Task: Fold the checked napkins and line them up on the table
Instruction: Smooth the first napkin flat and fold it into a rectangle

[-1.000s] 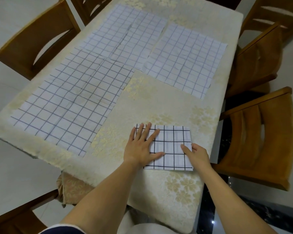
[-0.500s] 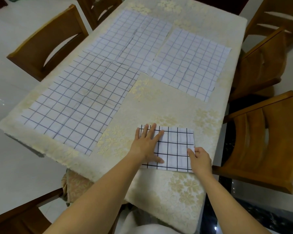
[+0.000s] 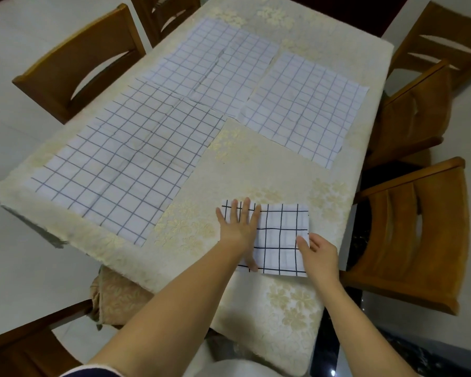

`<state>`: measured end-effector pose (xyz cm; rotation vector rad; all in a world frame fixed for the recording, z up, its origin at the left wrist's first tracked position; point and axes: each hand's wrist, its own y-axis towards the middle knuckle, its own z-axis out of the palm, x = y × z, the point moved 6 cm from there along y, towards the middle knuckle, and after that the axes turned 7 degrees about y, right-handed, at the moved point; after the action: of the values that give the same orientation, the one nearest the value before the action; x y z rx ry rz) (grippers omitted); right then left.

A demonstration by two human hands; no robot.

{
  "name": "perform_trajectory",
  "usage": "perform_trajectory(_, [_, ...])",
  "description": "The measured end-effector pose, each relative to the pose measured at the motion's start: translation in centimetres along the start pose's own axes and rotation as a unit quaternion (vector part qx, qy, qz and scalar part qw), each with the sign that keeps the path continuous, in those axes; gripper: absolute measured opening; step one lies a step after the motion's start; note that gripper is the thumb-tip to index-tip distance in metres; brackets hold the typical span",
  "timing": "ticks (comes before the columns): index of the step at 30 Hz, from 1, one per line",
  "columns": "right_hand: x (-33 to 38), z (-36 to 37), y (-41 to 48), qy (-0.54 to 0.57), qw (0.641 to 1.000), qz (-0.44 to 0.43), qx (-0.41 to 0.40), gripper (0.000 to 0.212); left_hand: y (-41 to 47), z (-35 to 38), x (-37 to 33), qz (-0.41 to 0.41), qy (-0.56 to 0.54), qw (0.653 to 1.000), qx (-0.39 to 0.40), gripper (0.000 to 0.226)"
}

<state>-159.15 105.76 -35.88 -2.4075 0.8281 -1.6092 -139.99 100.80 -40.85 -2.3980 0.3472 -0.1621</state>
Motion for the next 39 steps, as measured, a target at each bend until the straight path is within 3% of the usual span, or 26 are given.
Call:
perform_trajectory(3, [2.1, 1.2, -1.5, -0.046, 0.994, -0.09, 0.028, 0.011, -0.2, -0.1, -0.2, -0.011, 0.0, 1.0, 0.006, 0.165])
perform_trajectory(6, [3.5, 2.5, -2.4, -0.083, 0.988, -0.121, 0.049, 0.017, -0.4, -0.4, -0.2, -0.011, 0.0, 1.0, -0.012, 0.165])
perform_trajectory(10, [4.7, 3.7, -3.0, -0.103, 0.983, -0.133, 0.07, 0.021, -1.1, 0.0, 1.1, 0.047, -0.017, 0.992, -0.119, 0.163])
perform_trajectory(12, [4.9, 4.0, -2.9, -0.114, 0.981, -0.135, 0.073, 0.013, -2.1, 1.2, 2.5, 0.076, -0.049, 0.987, -0.136, 0.159])
perform_trajectory(14, [5.1, 4.1, -2.7, -0.127, 0.979, -0.138, 0.074, 0.012, -3.4, 2.5, 3.8, 0.098, -0.103, 0.98, -0.136, 0.134])
perform_trajectory(17, [4.9, 3.6, -2.0, -0.148, 0.977, -0.129, 0.081, 0.007, -4.8, 2.5, 4.2, 0.124, -0.179, 0.958, -0.188, 0.076])
perform_trajectory(19, [4.5, 2.8, -1.4, -0.151, 0.979, -0.117, 0.072, 0.022, -4.6, 1.4, 3.2, 0.141, -0.194, 0.947, -0.213, 0.065])
perform_trajectory(21, [4.1, 1.7, -0.6, -0.153, 0.981, -0.101, 0.058, 0.024, -3.6, -0.2, 1.9, 0.146, -0.197, 0.946, -0.212, 0.069])
perform_trajectory(24, [4.0, 0.5, 0.0, -0.158, 0.984, -0.075, 0.046, 0.005, -1.2, -1.7, 0.4, 0.136, -0.159, 0.965, -0.161, 0.097])
perform_trajectory(27, [4.0, 0.2, 0.6, -0.181, 0.98, -0.066, 0.045, 0.026, 0.6, -1.3, -0.3, 0.078, -0.105, 0.988, -0.084, 0.126])
perform_trajectory(29, [4.0, 0.0, 0.7, -0.193, 0.978, -0.066, 0.042, 0.029, 1.1, -0.9, -0.8, 0.046, -0.071, 0.995, -0.048, 0.142])
perform_trajectory(33, [2.7, -0.6, 1.3, -0.184, 0.981, -0.049, 0.033, 0.034, 1.2, -0.7, -1.6, 0.016, -0.029, 0.999, -0.016, 0.151])
perform_trajectory(39, [-0.9, -0.6, 2.7, -0.121, 0.99, 0.07, 0.033, 0.037, 0.9, -0.4, -1.9, 0.005, -0.017, 1.0, 0.001, 0.163])
